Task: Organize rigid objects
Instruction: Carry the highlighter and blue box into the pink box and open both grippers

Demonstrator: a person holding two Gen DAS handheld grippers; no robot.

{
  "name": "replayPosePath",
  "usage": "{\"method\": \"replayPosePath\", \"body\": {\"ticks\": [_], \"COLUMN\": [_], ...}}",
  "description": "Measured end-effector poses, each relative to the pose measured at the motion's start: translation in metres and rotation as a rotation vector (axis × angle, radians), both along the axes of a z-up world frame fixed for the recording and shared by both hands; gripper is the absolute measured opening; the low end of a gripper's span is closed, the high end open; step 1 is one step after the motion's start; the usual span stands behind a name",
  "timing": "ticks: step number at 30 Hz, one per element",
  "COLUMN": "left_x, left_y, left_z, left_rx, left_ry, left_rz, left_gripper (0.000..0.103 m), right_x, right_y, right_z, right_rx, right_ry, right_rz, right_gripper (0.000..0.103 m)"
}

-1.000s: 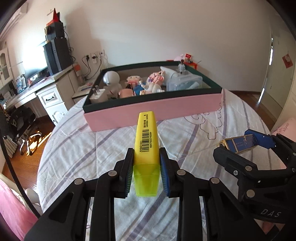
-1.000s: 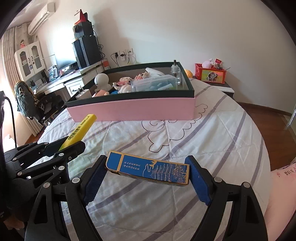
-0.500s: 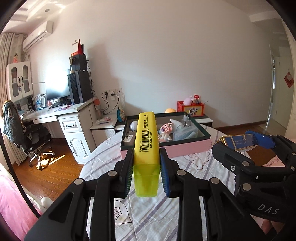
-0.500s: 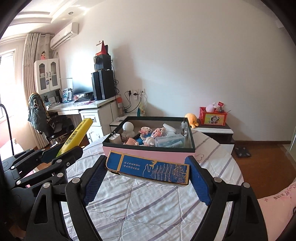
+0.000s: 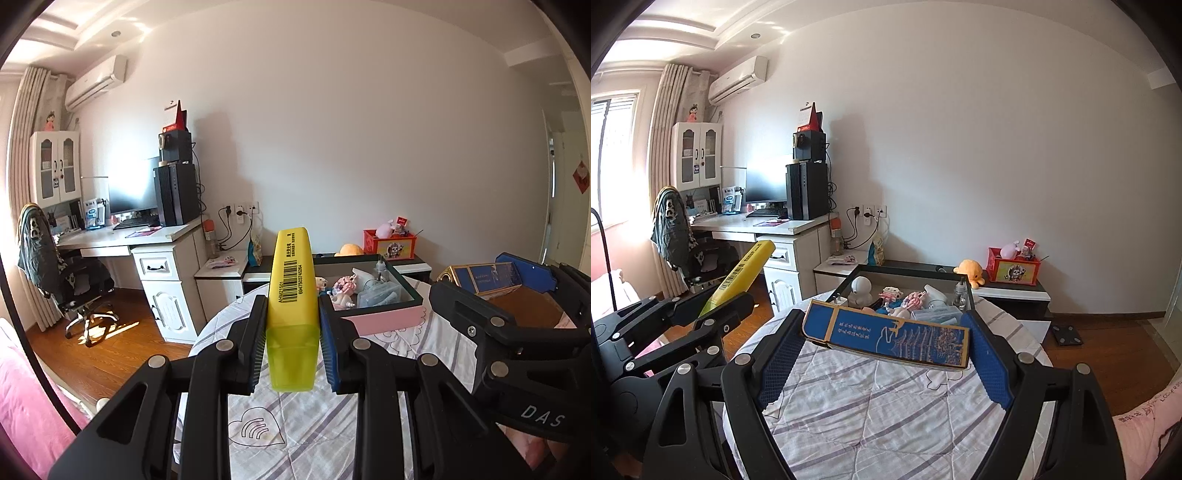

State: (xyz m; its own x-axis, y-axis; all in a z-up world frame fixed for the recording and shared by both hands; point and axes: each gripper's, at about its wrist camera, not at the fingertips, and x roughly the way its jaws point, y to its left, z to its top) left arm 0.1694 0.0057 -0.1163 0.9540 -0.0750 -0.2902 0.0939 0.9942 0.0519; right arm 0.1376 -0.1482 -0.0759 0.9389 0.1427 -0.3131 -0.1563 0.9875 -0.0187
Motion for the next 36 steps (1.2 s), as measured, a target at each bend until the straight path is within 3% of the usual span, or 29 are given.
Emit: {"method": "replayPosePath", "body": {"ticks": [7, 14, 19, 27, 31, 36], "left_x": [0.024, 0.088, 0.163, 0.281, 0.315, 0.33], "left_y": [0.0, -0.015, -0.025, -0.039, -0.04, -0.041], "left_z": [-0.006, -0.015, -0.031, -0.079, -0.097, -0.108], "left_rx": [0.004, 0.038, 0.054, 0.066, 0.059, 0.077], "left_ry": [0.016, 0.06, 0.144, 0.35, 0.411, 0.408], "left_rz": [0.016, -0.007, -0.046, -0.063, -0.061, -0.042], "left_gripper": [0.027, 0.027, 0.027, 0.027, 0.027, 0.027], "right_x": [0.02, 0.072, 0.13, 0.238, 0.272, 0.292], "right_y": [0.006, -0.001, -0.01, -0.021, -0.021, -0.019], "right_z": [-0.001, -0.01, -0.024, -0.066, -0.084, -0.095], "right_rx": [-0.015, -0.029, -0.049, -0.064, -0.058, -0.074], "right_ry": [0.002, 0.034, 0.078, 0.262, 0.321, 0.324], "right_rz": [0.014, 0.007, 0.001, 0.009, 0.005, -0.013], "right_gripper": [0.085, 0.085, 0.085, 0.085, 0.086, 0.087]}}
